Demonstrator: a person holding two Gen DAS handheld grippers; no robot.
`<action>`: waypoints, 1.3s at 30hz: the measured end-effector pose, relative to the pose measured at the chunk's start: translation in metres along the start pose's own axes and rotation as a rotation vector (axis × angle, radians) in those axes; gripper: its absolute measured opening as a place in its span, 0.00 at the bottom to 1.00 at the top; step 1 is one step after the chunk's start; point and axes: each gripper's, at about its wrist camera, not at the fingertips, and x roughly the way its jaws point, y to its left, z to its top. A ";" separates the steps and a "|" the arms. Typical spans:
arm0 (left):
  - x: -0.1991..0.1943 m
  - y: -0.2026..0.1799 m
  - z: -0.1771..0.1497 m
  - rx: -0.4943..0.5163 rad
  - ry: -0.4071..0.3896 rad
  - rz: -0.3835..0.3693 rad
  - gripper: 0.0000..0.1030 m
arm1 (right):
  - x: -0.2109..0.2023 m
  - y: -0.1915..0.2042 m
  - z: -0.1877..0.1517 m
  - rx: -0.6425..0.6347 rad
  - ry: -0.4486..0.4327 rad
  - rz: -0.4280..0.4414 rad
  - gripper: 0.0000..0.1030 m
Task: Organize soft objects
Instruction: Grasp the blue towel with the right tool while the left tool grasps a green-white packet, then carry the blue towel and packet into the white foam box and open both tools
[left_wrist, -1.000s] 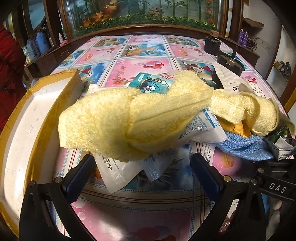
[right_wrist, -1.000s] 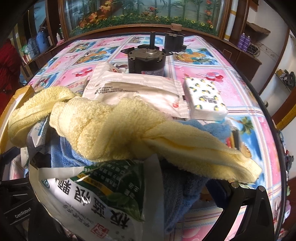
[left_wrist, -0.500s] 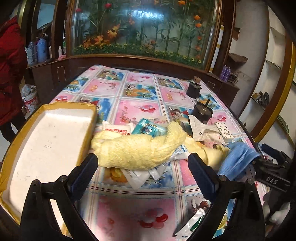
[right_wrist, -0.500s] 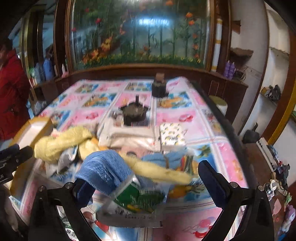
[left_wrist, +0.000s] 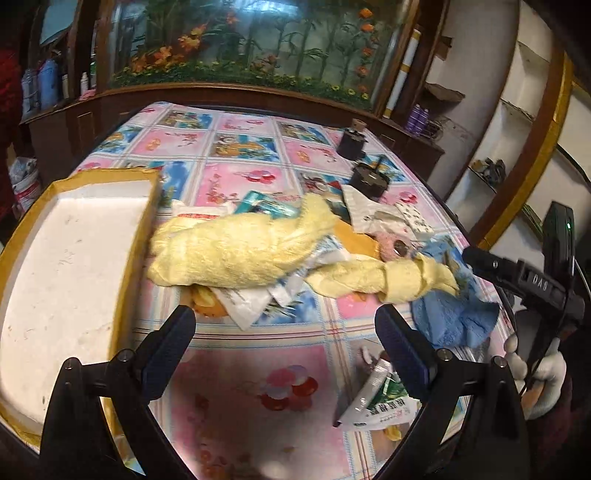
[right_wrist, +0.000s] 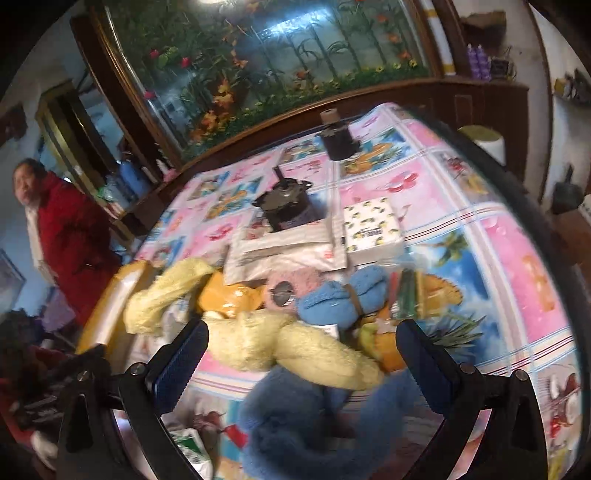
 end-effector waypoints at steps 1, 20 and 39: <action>0.001 -0.009 -0.002 0.035 0.006 -0.030 0.96 | -0.002 -0.004 0.001 0.035 0.001 0.067 0.99; 0.042 -0.075 -0.047 0.274 0.217 -0.199 0.23 | -0.008 0.042 -0.038 -0.379 0.213 -0.062 0.98; -0.020 -0.018 -0.013 0.071 0.048 -0.259 0.23 | -0.039 0.077 -0.028 -0.469 0.228 -0.081 0.32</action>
